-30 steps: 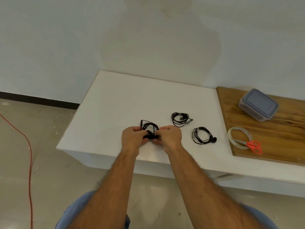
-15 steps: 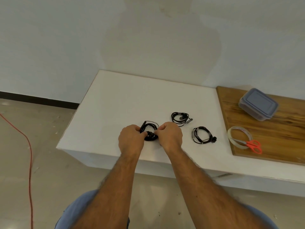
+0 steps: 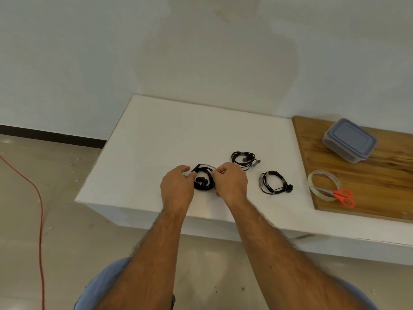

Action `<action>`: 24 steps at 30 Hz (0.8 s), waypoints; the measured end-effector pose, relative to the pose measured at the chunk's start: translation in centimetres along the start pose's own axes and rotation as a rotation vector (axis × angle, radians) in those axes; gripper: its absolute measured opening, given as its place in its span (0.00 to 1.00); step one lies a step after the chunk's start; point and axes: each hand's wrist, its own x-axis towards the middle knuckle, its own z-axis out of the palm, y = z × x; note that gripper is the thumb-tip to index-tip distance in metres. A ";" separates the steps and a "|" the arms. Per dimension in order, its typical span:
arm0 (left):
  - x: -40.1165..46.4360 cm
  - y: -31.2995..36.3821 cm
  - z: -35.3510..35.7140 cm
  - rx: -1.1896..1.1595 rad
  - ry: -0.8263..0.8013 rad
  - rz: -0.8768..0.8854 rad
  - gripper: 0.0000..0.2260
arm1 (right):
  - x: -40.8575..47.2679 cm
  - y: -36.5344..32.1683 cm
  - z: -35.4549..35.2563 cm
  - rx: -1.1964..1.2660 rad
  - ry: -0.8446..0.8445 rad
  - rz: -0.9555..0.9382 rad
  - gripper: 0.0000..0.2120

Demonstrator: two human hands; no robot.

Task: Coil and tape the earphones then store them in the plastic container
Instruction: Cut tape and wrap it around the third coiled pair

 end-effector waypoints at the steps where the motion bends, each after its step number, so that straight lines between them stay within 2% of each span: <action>1: 0.0 0.0 0.0 0.000 0.000 0.001 0.15 | 0.0 0.0 -0.1 0.004 0.006 0.006 0.06; 7: 0.0 0.0 0.1 -0.022 -0.007 -0.010 0.15 | 0.0 0.4 -1.3 -0.036 0.031 0.049 0.06; 13: 0.0 -0.1 0.1 -0.026 -0.005 -0.012 0.14 | 0.0 0.5 -1.4 -0.078 -0.014 0.035 0.12; 24: -0.7 0.5 -0.7 -0.029 0.072 0.039 0.13 | -0.6 1.2 -2.5 -0.011 -0.026 0.023 0.13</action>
